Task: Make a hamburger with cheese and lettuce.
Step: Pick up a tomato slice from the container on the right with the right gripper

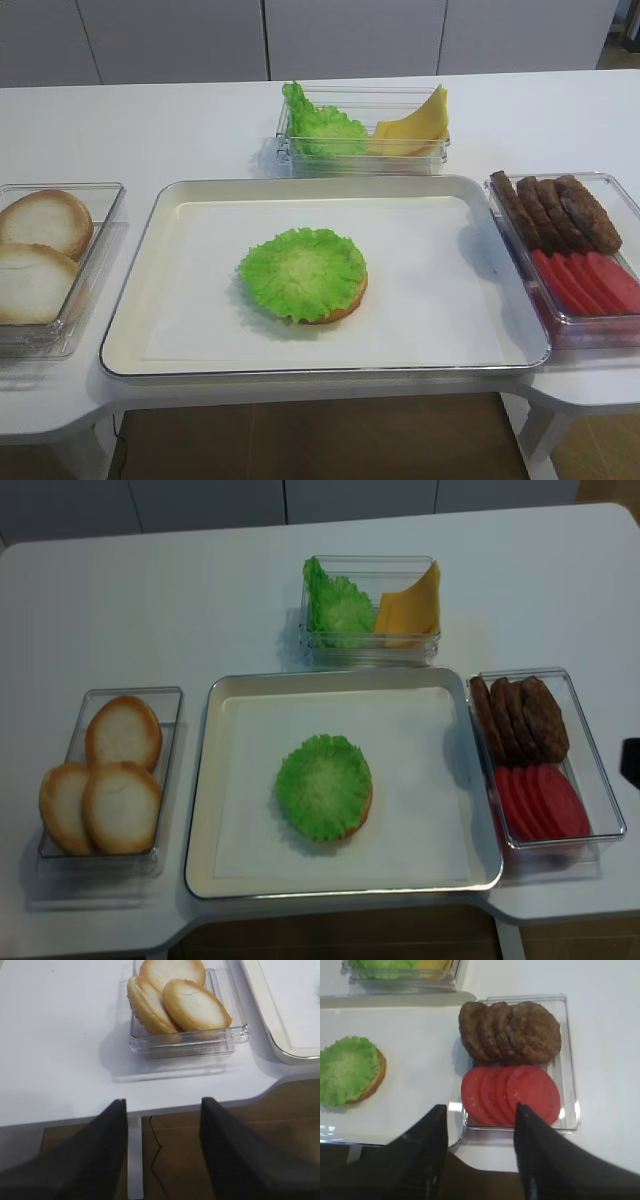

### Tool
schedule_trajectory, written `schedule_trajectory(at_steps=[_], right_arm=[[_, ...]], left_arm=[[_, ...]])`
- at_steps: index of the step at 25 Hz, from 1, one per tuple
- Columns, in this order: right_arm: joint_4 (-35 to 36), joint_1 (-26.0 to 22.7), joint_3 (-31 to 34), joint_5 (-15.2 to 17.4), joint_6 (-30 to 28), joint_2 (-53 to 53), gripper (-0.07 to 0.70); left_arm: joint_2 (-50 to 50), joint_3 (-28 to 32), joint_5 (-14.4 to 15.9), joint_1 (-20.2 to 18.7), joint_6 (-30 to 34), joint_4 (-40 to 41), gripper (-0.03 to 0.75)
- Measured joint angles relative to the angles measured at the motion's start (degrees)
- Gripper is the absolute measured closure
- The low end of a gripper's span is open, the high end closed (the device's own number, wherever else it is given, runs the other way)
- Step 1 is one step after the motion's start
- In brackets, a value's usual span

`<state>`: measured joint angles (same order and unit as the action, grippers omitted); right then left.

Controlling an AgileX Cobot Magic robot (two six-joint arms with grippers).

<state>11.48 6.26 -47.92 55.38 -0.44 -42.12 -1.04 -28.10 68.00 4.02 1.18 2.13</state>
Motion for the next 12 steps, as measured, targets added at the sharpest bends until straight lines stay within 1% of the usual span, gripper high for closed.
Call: schedule_trajectory(at_steps=[7, 12], right_arm=[[2.14, 0.0, -3.34, 0.68, -0.69, -9.75, 0.29], [3.23, 0.0, -6.38, 3.04, -0.78, -16.09, 0.291]], left_arm=[[0.0, 0.0, 0.0, 0.0, 0.0, 0.0, 0.363], [0.0, 0.0, 0.0, 0.0, 0.0, 0.0, 0.363]])
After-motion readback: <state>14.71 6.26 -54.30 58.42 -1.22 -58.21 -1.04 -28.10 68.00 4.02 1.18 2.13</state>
